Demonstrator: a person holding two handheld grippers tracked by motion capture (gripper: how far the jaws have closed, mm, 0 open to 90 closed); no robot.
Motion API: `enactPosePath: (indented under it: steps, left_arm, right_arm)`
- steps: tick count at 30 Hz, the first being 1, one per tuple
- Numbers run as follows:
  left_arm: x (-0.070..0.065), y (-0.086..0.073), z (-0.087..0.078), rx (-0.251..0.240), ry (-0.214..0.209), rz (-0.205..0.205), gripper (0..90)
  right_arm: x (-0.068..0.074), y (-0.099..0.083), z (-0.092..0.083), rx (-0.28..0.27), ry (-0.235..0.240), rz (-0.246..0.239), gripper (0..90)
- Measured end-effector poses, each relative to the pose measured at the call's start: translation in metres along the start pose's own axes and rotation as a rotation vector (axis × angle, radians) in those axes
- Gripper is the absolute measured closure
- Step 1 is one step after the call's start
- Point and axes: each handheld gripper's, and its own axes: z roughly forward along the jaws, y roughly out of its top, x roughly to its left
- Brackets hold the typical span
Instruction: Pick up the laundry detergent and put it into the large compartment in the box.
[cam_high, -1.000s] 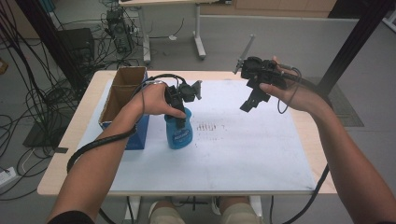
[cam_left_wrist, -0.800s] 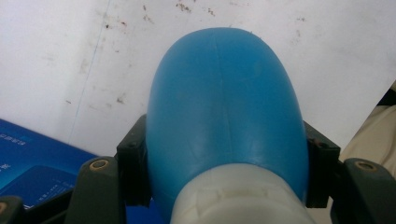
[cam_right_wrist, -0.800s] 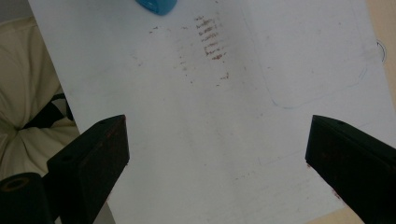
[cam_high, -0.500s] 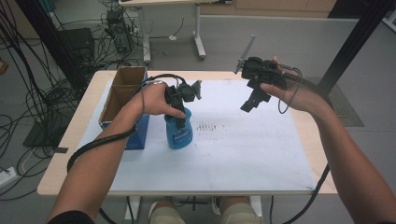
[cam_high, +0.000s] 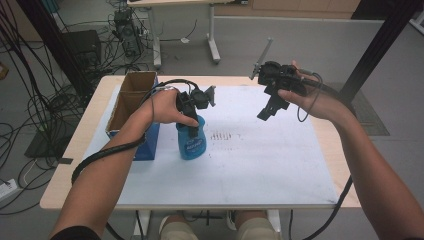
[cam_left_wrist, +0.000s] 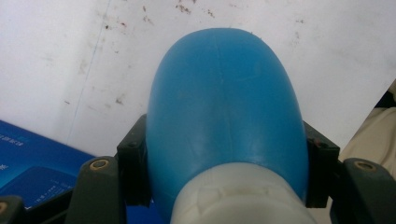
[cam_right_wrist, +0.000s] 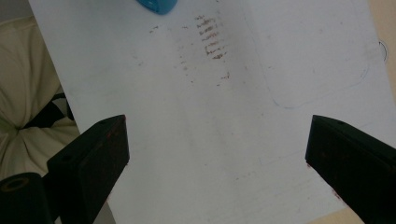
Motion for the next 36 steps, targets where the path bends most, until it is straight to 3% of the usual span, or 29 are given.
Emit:
enactPosePath:
  steps: [36]
  left_arm:
    - [0.0005,-0.0014,0.0,-0.006,-0.003,-0.004,36.9]
  right_arm:
    - [0.0023,0.0009,-0.0004,0.0,-0.002,-0.005,6.2]
